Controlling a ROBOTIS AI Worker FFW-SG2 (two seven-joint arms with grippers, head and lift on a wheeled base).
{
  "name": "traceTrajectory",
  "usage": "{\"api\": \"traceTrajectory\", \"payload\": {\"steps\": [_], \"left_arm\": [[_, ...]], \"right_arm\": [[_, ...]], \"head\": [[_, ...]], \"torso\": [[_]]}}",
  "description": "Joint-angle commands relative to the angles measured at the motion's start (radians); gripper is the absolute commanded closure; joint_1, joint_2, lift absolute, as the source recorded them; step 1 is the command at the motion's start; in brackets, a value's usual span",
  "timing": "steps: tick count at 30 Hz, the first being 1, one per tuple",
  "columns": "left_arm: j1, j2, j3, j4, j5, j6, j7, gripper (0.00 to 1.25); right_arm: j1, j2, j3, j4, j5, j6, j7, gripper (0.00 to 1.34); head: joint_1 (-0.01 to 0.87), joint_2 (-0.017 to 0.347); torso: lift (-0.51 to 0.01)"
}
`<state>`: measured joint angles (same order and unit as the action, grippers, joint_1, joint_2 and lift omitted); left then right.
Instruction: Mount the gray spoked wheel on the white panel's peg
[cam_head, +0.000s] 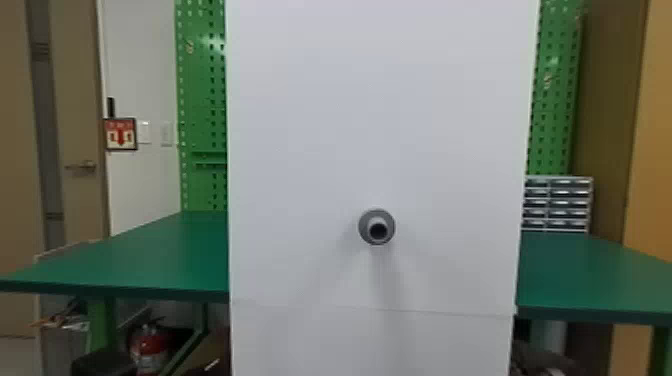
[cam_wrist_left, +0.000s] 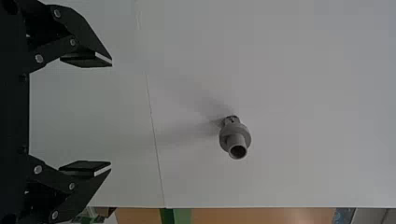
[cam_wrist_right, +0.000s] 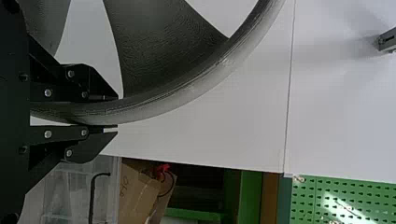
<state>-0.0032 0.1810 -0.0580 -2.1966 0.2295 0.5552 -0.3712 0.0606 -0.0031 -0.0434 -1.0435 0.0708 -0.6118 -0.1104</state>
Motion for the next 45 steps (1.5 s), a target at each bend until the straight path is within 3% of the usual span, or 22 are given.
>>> {"api": "traceTrajectory", "payload": {"steps": [1,28,39,45], "left_arm": [[0.000,0.000,0.000,0.000,0.001,0.000,0.000,0.47],[0.000,0.002,0.000,0.000,-0.001,0.000,0.000,0.47],[0.002,0.002,0.001,0.000,-0.001,0.000,0.000,0.47],[0.002,0.002,0.001,0.000,-0.001,0.000,0.000,0.47]], "right_arm": [[0.001,0.004,0.002,0.000,0.000,0.003,0.000,1.17],[0.004,0.004,0.008,-0.007,-0.020,0.023,0.000,1.17],[0.001,0.004,0.020,-0.119,-0.042,0.133,0.000,1.17],[-0.001,0.004,0.025,-0.230,-0.040,0.251,0.000,1.17]], "head": [[0.123,-0.008],[0.123,-0.008],[0.123,-0.008],[0.123,-0.008]], "torso": [[-0.408],[-0.408],[-0.408],[-0.408]]}}
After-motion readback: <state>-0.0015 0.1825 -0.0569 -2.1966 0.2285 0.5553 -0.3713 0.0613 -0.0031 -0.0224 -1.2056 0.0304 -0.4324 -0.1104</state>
